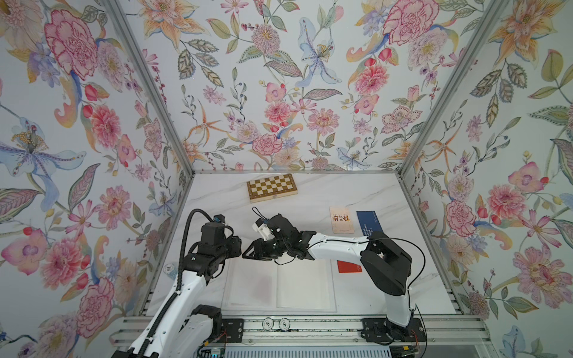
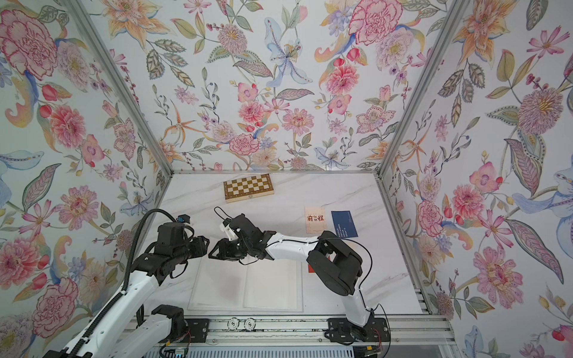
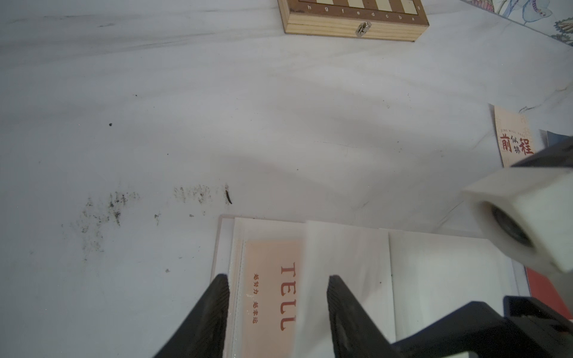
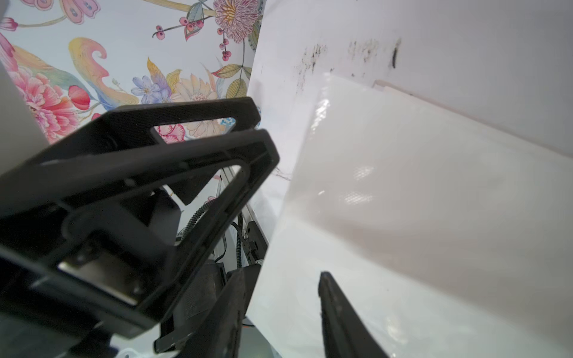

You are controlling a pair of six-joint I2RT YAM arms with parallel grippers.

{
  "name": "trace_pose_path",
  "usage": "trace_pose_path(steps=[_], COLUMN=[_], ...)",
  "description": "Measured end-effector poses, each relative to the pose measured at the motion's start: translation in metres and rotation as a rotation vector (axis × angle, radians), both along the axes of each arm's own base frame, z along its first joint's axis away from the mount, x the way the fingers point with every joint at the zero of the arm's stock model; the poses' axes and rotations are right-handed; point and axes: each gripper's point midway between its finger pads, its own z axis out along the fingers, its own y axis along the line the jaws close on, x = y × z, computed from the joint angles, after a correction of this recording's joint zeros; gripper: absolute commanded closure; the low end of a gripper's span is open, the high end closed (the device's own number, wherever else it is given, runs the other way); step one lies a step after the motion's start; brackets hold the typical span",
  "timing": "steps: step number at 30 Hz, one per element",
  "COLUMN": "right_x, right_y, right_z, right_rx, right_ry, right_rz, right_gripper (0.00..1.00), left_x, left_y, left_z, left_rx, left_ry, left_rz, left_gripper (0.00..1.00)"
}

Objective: Place the photos into the photo albums
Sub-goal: Turn the page of the photo album at the center of the board.

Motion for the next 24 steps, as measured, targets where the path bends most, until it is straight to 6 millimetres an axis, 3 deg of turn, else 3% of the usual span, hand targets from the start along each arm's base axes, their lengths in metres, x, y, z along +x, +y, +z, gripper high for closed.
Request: trace_pose_path(steps=[7,12,18,24], right_x=[0.001,0.007,0.034,0.055], right_y=[-0.002,-0.022,-0.071,-0.136], right_z=[0.000,0.005,0.021,0.012], right_rx=[-0.010,-0.044,-0.088,-0.178], right_ry=[-0.015,-0.045,-0.115,-0.142], right_rz=[0.010,-0.018,-0.126,-0.248], right_gripper=[0.50,0.50,0.50,0.47], left_x=[0.004,0.005,0.004,0.005], left_y=[-0.001,-0.006,-0.041,-0.088], left_z=[0.009,0.005,0.002,-0.003], left_rx=[0.001,0.000,0.010,0.013], left_ry=[-0.014,0.007,0.022,0.028], left_rz=[-0.005,-0.024,-0.144,-0.275], left_gripper=[0.48,0.45,0.39,0.32])
